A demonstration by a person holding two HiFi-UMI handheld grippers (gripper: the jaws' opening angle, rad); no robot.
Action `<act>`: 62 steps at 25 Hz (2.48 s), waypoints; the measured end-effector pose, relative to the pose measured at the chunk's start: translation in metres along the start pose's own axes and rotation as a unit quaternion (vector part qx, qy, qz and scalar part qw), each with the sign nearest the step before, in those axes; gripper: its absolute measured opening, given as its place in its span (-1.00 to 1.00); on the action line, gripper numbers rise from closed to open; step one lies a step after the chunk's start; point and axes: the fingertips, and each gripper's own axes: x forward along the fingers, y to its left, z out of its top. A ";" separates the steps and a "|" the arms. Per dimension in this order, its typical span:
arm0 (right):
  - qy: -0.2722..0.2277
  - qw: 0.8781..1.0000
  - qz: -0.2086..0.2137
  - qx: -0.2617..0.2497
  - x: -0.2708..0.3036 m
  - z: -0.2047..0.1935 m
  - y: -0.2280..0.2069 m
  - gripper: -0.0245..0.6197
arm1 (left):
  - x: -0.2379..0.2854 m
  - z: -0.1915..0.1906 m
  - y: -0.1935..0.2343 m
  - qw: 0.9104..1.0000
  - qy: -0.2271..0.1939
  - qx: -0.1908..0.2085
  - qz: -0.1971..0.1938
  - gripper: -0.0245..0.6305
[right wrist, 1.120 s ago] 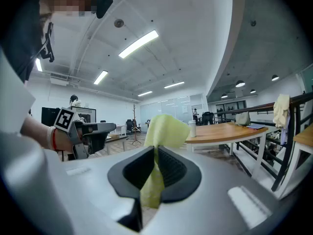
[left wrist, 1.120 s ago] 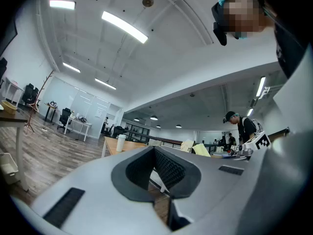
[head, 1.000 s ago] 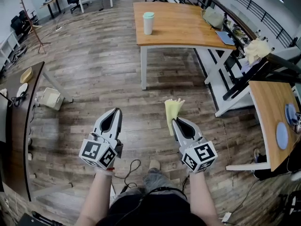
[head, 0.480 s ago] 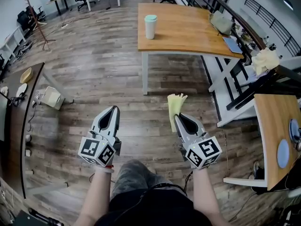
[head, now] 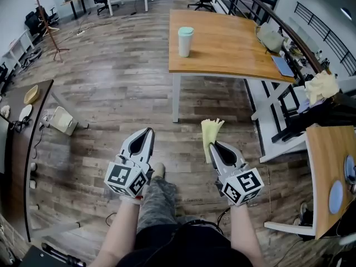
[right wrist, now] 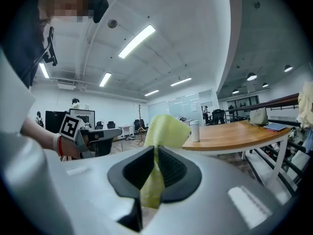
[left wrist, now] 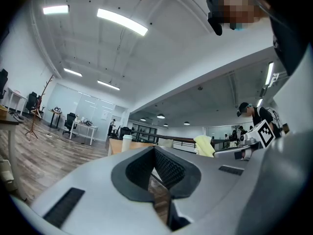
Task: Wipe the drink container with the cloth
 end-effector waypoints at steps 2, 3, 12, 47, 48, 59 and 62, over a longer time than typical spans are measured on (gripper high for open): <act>0.004 1.000 -0.012 0.005 0.016 -0.004 -0.016 -0.82 | 0.020 -0.005 0.010 1.000 0.005 -0.002 -0.009 -0.93; 0.005 1.000 -0.019 0.009 0.026 -0.005 -0.023 -0.82 | 0.030 -0.006 0.017 1.000 0.007 -0.002 -0.015 -0.93; -0.002 0.998 -0.053 0.027 0.129 0.019 -0.074 -0.82 | 0.130 0.016 0.094 0.998 0.013 0.009 -0.056 -0.93; 0.016 0.996 -0.071 0.044 0.342 0.020 -0.158 -0.82 | 0.332 -0.012 0.207 0.987 0.059 0.001 -0.148 -0.93; 0.018 0.996 -0.073 0.042 0.348 0.021 -0.165 -0.82 | 0.341 -0.012 0.210 0.987 0.059 -0.001 -0.149 -0.93; 0.021 0.995 -0.075 0.065 0.413 0.026 -0.227 -0.82 | 0.429 -0.023 0.225 0.981 0.077 -0.007 -0.177 -0.93; 0.022 0.994 -0.078 0.068 0.426 0.026 -0.244 -0.82 | 0.453 -0.029 0.226 0.979 0.084 -0.008 -0.185 -0.81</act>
